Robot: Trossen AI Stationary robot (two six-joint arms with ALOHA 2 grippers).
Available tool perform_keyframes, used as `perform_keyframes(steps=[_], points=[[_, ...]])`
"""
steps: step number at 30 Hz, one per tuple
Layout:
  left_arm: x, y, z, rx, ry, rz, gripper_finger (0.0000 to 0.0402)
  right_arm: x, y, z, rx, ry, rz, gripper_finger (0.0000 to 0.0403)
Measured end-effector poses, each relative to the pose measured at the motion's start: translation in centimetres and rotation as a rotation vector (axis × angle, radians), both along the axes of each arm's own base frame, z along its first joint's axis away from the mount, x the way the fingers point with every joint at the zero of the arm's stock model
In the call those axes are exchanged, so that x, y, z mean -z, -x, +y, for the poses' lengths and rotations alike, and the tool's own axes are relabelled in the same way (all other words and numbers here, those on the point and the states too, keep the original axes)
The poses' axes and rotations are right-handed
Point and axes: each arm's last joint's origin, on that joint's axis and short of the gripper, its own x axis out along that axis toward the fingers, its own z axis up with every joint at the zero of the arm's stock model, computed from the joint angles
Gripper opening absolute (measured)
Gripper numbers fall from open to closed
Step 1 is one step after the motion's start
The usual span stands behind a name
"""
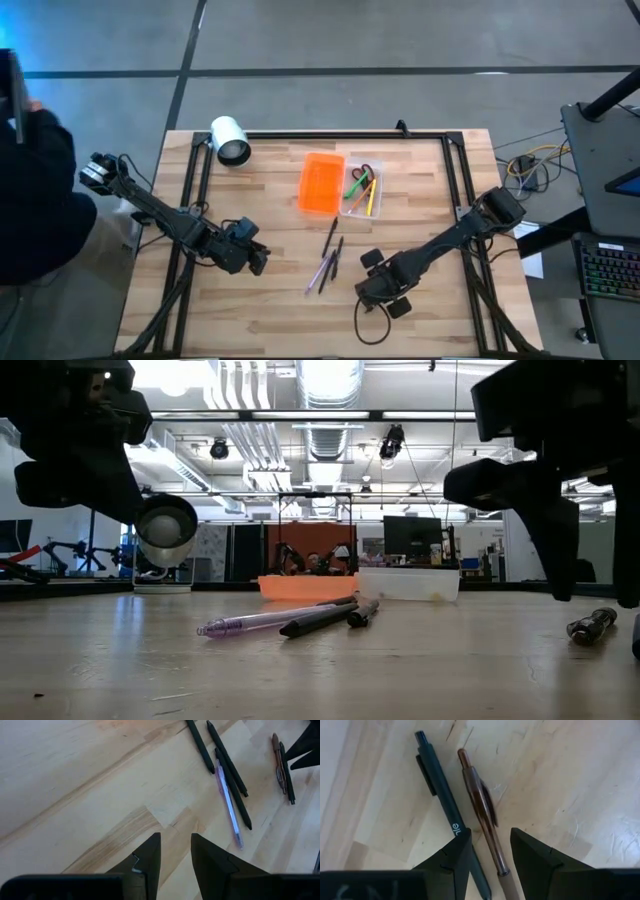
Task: Pick & place school supplies into a supply box
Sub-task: Put the brown pen into the orange supply box
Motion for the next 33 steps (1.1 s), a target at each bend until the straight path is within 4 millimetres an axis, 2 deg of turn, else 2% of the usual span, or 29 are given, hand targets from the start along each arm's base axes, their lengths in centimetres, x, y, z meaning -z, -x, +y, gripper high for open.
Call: perform_keyframes(steps=[8, 18, 28, 33], points=[[0.0, 0.0, 0.0, -0.003, 0.003, 0.0, 0.009, 1.6, 0.9, -0.5, 0.019, 0.01, 0.023, 0.013], [0.0, 0.0, 0.0, -0.019, 0.018, -0.003, 0.009, 2.2, 1.2, -0.9, 0.045, 0.006, 0.023, 0.0127], [0.0, 0.0, 0.0, -0.022, 0.021, -0.003, 0.009, 2.8, 0.8, -2.5, 0.169, -0.008, 0.029, 0.0059], [0.0, 0.0, 0.0, -0.022, 0.022, -0.003, 0.009, 2.9, 0.3, -3.6, 0.32, -0.023, 0.04, 0.003]])
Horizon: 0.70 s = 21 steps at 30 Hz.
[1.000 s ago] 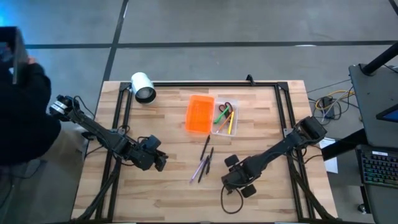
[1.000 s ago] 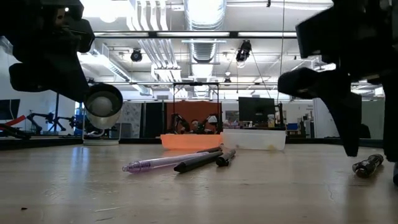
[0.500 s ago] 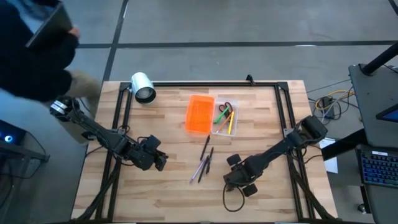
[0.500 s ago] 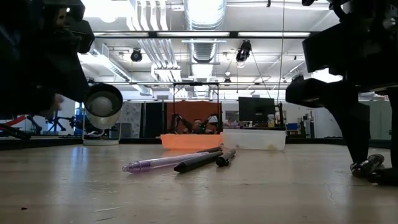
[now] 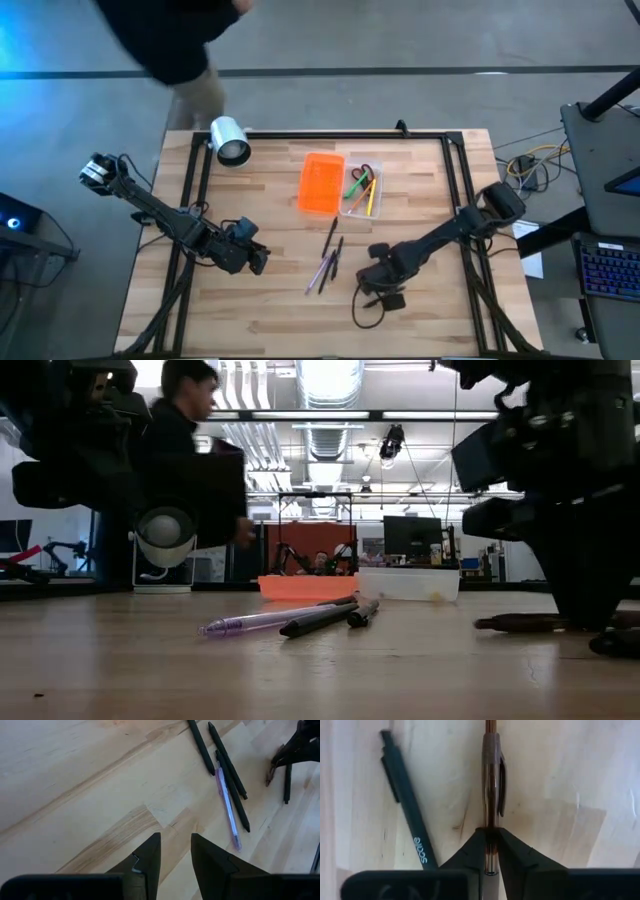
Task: Pick & place school supplies into a supply box
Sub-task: Put the brown pen into the orange supply box
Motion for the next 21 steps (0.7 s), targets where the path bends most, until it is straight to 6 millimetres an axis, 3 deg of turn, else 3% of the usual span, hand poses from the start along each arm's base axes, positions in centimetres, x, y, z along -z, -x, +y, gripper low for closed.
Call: perform_keyframes(steps=[8, 14, 17, 21], points=[[0.0, 0.0, 0.0, -0.002, 0.002, 0.0, 0.009, -1.0, -1.2, -0.5, 0.246, -0.042, -0.043, 0.0021], [0.0, 0.0, 0.0, -0.002, 0.004, -0.005, 0.009, -4.0, -3.0, -1.3, 0.471, -0.004, -0.248, 0.0019], [-0.1, -0.1, 0.0, -0.002, 0.006, -0.008, 0.009, -5.7, -3.1, -2.7, 0.688, 0.029, -0.351, 0.0019], [-0.1, -0.1, -0.1, 0.003, 0.006, -0.017, 0.009, -8.6, -2.4, -6.1, 1.098, 0.05, -0.522, 0.002]])
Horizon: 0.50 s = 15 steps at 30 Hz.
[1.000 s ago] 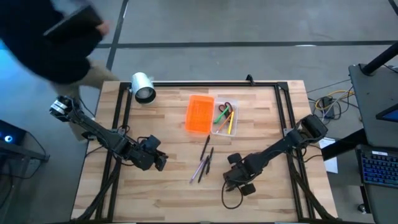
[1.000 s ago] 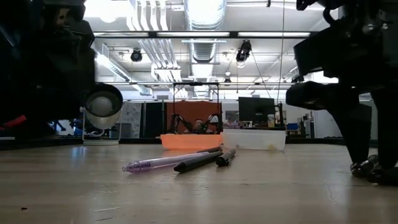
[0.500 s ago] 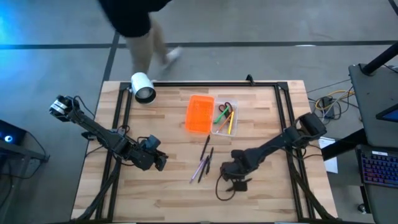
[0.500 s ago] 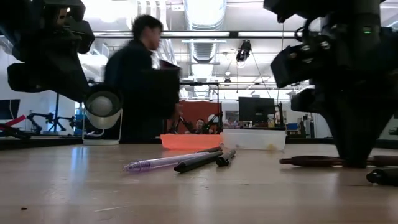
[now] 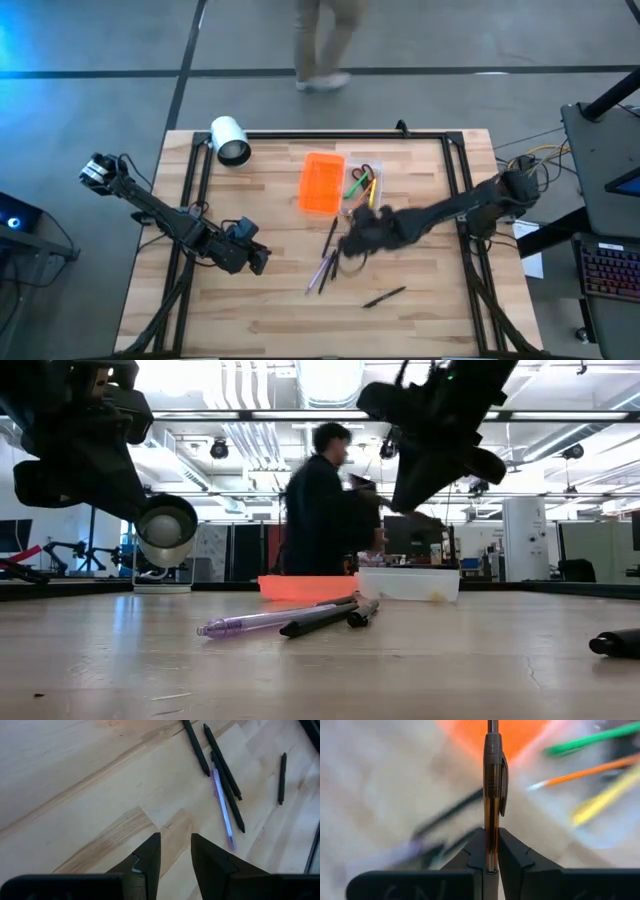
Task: Pick & place school supplies into a supply box
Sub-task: Put the brown pen into the orange supply box
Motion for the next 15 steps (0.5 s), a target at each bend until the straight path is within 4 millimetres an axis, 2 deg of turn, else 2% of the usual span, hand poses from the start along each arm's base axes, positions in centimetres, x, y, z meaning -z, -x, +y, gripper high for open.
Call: perform_keyframes(steps=[2, 6, 10, 15], points=[[0.0, 0.0, 0.0, 0.001, -0.001, 0.0, 0.009, -0.7, 0.5, -1.8, 0.114, -0.042, -0.056, 0.0022], [0.0, 0.0, 0.0, 0.008, -0.005, -0.004, 0.009, -1.3, 1.5, -5.7, 0.21, -0.069, -0.077, 0.0022], [-0.1, -0.1, 0.0, 0.016, -0.012, -0.006, 0.009, -0.2, 1.8, -9.6, 0.252, -0.074, -0.001, 0.0022], [-0.1, -0.1, 0.0, 0.017, -0.01, -0.01, 0.009, 1.6, 1.1, -12.8, 0.24, -0.113, 0.051, 0.0022]])
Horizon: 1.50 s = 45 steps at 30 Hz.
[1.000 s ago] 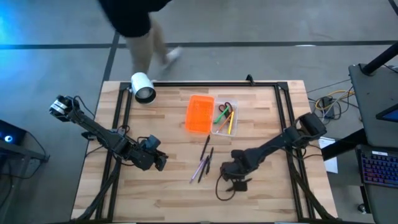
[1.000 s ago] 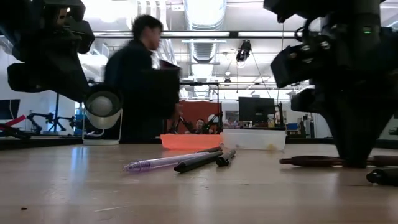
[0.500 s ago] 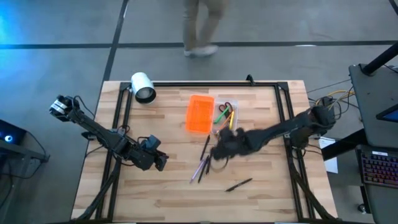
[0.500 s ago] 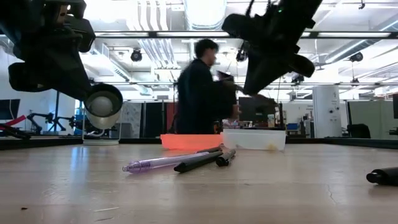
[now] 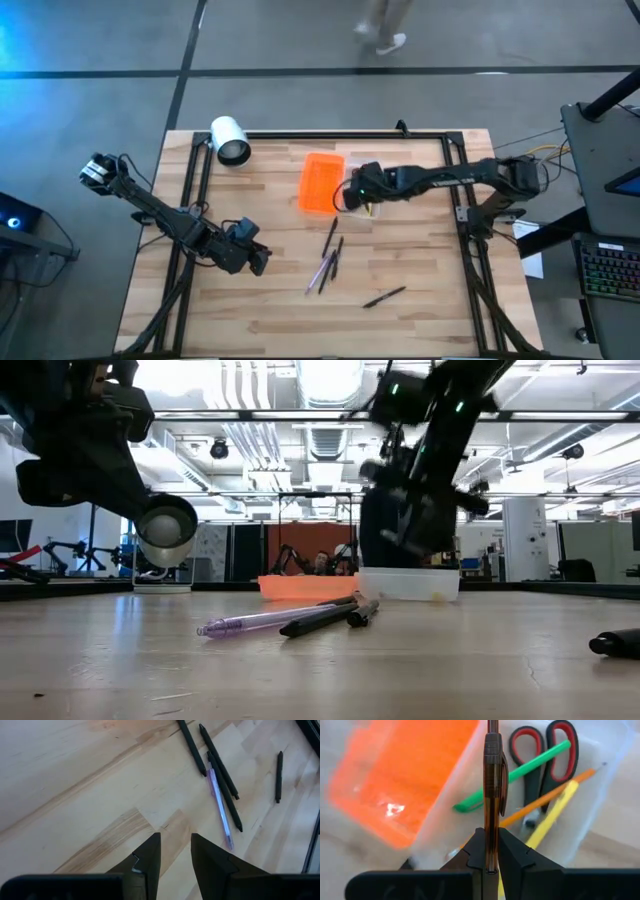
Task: Pick & place school supplies into a supply box
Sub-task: Put the brown pen into the orange supply box, then put the black pen into the orange supply box
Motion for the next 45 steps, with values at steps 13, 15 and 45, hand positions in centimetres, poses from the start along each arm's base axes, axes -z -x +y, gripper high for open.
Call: perform_keyframes(steps=[13, 15, 45], points=[[-0.1, -0.1, 0.0, -0.001, 0.007, -0.011, 0.009, 1.6, -0.4, -1.8, 0.006, -0.033, 0.059, 0.0144], [-0.1, -0.1, 0.0, -0.001, 0.007, -0.011, 0.009, 0.8, -0.3, -1.3, -0.059, -0.01, 0.051, 0.017], [-0.1, -0.1, 0.0, 0.033, -0.027, -0.007, 0.009, 3.6, 4.0, 25.4, -1.255, 0.023, 0.352, 0.0206]])
